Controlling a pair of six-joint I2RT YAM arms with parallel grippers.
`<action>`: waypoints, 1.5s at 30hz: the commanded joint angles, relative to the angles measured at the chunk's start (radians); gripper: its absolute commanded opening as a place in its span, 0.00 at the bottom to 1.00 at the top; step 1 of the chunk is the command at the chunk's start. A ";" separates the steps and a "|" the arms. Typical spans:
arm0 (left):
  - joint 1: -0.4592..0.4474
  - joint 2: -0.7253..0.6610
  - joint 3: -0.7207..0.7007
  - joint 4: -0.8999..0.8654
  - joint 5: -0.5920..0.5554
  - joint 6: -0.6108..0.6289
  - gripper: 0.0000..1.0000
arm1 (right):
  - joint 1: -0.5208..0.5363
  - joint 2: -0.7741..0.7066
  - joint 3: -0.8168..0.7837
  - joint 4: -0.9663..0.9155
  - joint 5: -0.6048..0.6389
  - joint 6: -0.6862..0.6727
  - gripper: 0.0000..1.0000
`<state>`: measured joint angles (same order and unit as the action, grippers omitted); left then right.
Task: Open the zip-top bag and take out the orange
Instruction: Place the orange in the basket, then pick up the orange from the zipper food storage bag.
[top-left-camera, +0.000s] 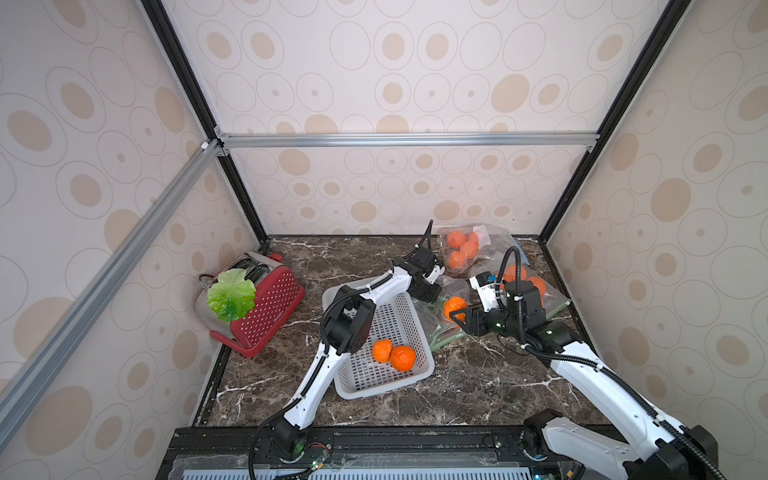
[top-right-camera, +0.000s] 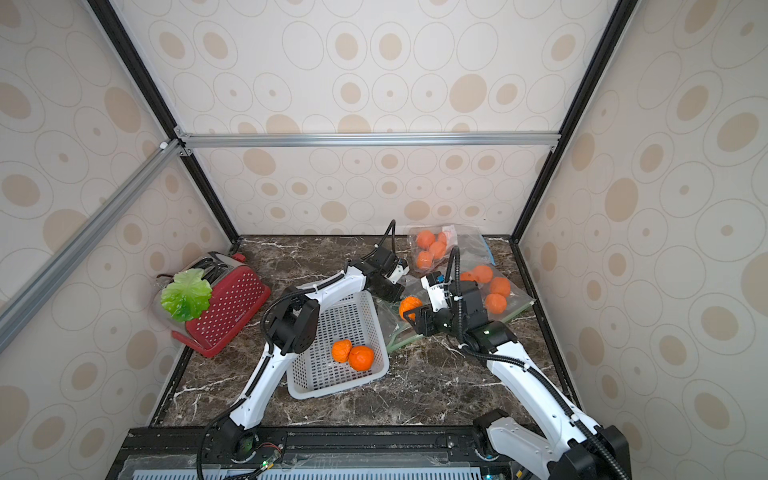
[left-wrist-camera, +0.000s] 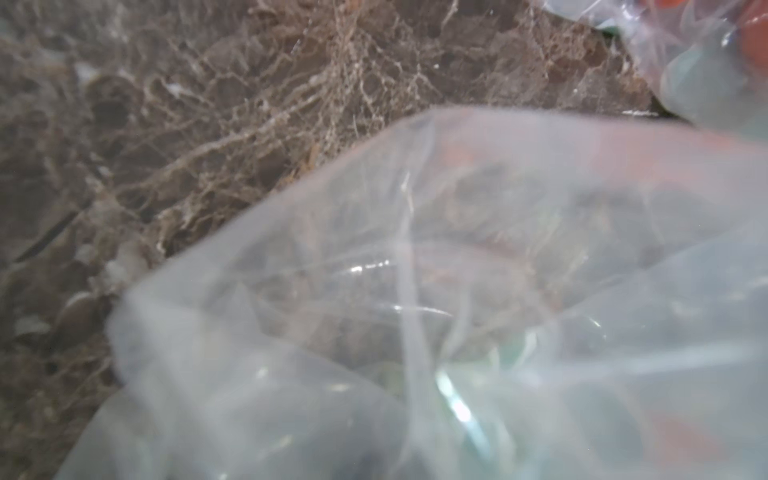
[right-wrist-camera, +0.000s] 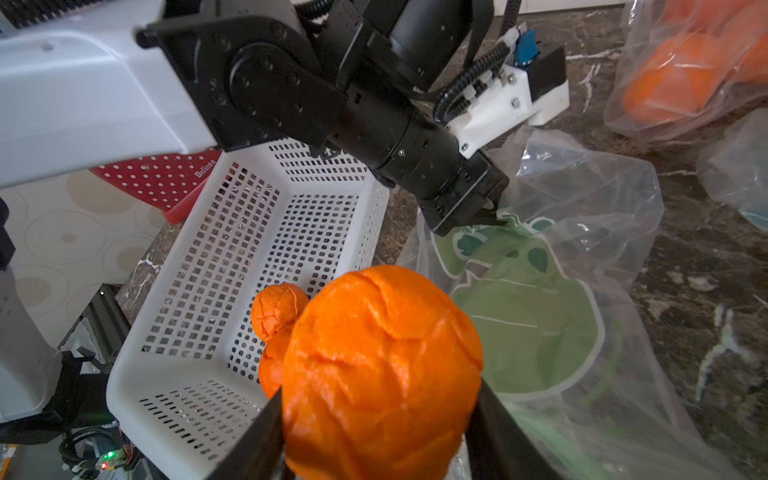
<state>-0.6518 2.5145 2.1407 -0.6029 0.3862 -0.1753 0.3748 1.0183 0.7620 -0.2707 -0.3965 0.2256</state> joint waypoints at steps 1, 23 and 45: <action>0.004 -0.028 -0.007 -0.003 -0.009 -0.003 0.00 | 0.005 -0.034 -0.050 0.135 -0.136 0.038 0.46; 0.005 -0.128 -0.101 0.085 0.027 -0.020 0.00 | 0.425 0.242 0.051 0.210 0.258 -0.252 0.83; 0.018 -0.022 -0.010 -0.001 -0.021 -0.034 0.00 | 0.293 0.200 -0.100 -0.015 0.400 -0.018 0.32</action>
<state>-0.6392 2.4760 2.0869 -0.5682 0.3733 -0.2054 0.6666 1.1629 0.6365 -0.3038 -0.0032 0.1974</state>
